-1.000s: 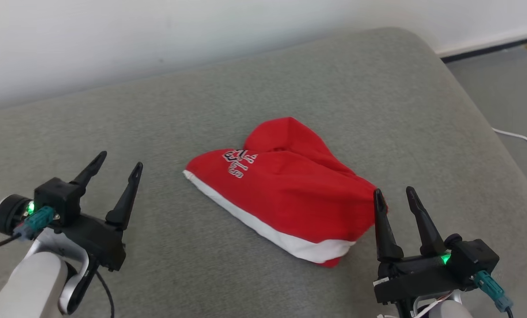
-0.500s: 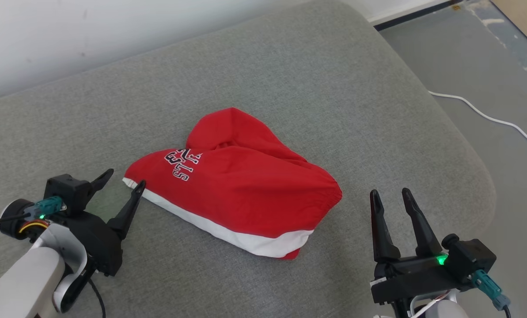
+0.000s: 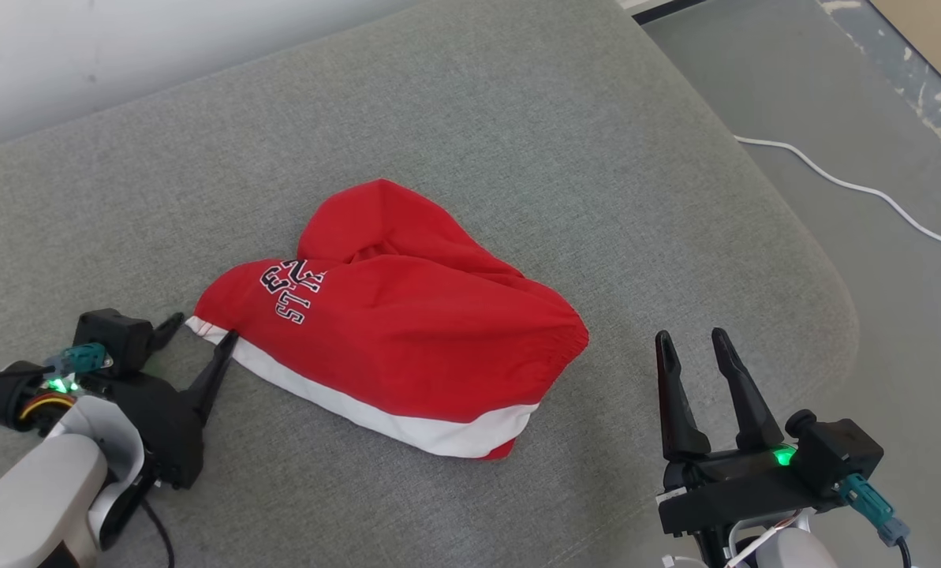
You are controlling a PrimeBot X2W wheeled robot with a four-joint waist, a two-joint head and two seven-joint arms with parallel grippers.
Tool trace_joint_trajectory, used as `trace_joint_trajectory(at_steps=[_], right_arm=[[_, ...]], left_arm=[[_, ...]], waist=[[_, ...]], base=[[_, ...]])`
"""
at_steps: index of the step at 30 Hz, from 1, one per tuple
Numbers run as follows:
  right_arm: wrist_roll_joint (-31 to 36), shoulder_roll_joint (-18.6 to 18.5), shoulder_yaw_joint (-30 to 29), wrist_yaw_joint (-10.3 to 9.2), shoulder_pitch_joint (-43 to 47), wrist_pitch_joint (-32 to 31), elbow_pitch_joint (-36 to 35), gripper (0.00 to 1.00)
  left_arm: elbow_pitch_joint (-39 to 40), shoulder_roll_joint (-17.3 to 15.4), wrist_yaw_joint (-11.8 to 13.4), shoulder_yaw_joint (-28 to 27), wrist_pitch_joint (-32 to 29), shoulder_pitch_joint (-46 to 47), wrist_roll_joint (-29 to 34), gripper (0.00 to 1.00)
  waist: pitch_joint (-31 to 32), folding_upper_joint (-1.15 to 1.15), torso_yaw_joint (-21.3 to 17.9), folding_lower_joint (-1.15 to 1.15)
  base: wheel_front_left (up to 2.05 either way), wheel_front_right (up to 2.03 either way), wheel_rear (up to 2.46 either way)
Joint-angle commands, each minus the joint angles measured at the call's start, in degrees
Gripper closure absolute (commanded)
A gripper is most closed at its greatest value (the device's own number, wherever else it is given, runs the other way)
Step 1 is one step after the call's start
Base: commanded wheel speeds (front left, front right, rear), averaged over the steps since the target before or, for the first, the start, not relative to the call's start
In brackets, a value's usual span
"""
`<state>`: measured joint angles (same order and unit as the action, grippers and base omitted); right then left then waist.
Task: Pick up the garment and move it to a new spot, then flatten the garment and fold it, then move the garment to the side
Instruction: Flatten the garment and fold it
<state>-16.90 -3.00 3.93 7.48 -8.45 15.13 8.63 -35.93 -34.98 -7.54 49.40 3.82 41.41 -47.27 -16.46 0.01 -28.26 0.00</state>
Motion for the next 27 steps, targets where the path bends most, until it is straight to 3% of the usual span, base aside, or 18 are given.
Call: trace_joint_trajectory(at_steps=[1, 8, 16, 27], right_arm=[[0.06, 0.23, -0.25, 0.01, -0.15, 0.02, -0.05, 0.00], [1.13, 0.24, -1.51, 0.01, 0.64, 0.02, -0.40, 0.00], [3.20, 0.21, -2.79, 0.01, 2.08, 0.02, -0.31, 0.00], [5.50, 0.20, -4.38, 0.01, 4.52, 0.02, 0.24, 0.00]], left_arm=[[-0.36, 0.44, 0.11, 1.28, -0.58, 0.16, -1.46, 1.00], [-1.48, 0.78, 0.11, 3.04, 3.29, 1.66, -3.14, 1.00], [0.86, 1.89, 0.65, 1.48, 9.97, 0.73, -4.00, 1.00], [15.46, 2.07, 8.36, -6.23, 11.38, -15.51, -3.05, 1.00]], waist=[[0.14, -0.01, 0.08, 0.00], [1.74, -0.01, 2.50, 0.00], [5.86, -0.01, 10.21, 0.00], [10.49, -0.01, 21.36, 0.00]], base=[[0.00, 0.00, 0.00], [0.00, 0.00, 0.00], [0.00, 0.00, 0.00], [0.00, 0.00, 0.00]])
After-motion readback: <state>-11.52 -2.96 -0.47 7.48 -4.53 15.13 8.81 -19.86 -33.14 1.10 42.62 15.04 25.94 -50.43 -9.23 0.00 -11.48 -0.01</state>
